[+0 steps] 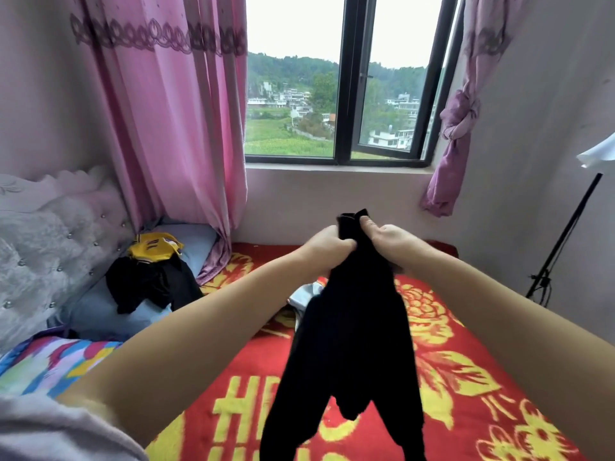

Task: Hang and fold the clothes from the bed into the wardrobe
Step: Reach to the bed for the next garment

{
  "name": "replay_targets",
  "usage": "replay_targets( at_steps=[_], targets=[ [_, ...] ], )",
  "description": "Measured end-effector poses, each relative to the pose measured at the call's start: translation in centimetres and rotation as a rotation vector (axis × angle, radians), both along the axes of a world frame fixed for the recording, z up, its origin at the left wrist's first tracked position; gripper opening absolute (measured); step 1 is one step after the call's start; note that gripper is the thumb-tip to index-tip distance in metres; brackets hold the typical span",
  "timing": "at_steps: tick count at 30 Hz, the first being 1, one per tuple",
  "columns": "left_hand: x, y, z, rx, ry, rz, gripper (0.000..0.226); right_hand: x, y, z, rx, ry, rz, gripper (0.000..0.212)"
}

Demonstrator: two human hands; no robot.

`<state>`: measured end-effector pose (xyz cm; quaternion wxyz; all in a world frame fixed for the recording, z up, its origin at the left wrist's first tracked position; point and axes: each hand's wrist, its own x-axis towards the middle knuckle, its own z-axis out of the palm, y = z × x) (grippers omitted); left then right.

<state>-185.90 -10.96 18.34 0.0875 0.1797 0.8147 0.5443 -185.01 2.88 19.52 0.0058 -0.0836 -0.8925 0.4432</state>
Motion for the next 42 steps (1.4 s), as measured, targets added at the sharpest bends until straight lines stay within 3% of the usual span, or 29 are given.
replay_targets(
  at_steps=[4,8,10,12,13,14,16,17,19,21,24,29,32,36,42],
  targets=[
    [0.7,-0.5,1.2,0.195,-0.191,-0.208,0.022,1.0,-0.1,0.1,-0.255,-0.191,0.163,0.057],
    [0.8,-1.8,1.3,0.353,-0.288,-0.333,0.053,1.8,2.1,-0.1,-0.309,-0.095,0.396,0.026],
    [1.0,-1.4,1.4,0.125,0.090,-0.246,0.052,1.9,2.1,0.4,-0.277,-0.041,0.389,0.023],
    [0.1,-1.5,1.8,-0.339,0.682,-0.107,0.062,2.1,2.0,0.9,-0.194,-0.032,0.379,0.028],
    [-0.2,-1.6,2.3,-0.527,0.862,-0.088,0.075,2.3,2.0,1.1,-0.149,-0.032,0.398,0.028],
    [-0.5,-1.7,2.9,-0.643,0.899,-0.122,0.086,2.5,1.9,1.3,-0.104,-0.030,0.429,0.028],
    [-1.2,-1.6,3.9,-0.704,0.693,-0.257,0.096,3.0,1.9,1.4,-0.056,-0.011,0.470,0.029],
    [-1.5,-1.5,4.2,-0.685,0.550,-0.329,0.090,3.2,1.9,1.4,-0.056,0.003,0.464,0.030],
    [-1.7,-1.2,4.2,-0.624,0.338,-0.413,0.051,3.3,2.1,1.2,-0.042,0.052,0.410,0.033],
    [-2.2,-0.2,4.4,-0.637,0.297,-0.399,0.025,2.9,2.5,0.5,0.055,0.148,0.317,0.032],
    [-3.2,2.2,5.5,-0.785,0.408,-0.401,0.025,2.5,4.4,-1.8,0.276,0.163,0.176,0.020],
    [-4.6,6.3,6.1,-0.883,0.560,-0.510,0.010,3.4,10.4,-7.9,0.056,-0.027,0.136,0.027],
    [-5.9,8.5,4.3,-0.933,0.611,-0.543,0.014,3.9,13.5,-10.0,0.073,0.009,0.059,0.024],
    [-8.1,11.3,2.7,-0.919,0.718,-0.506,0.013,3.8,17.9,-10.4,0.265,0.211,-0.123,0.028],
    [-10.5,13.1,2.0,-0.904,0.905,-0.419,0.013,2.8,21.7,-7.5,0.718,0.175,-0.070,0.047]
  ],
)
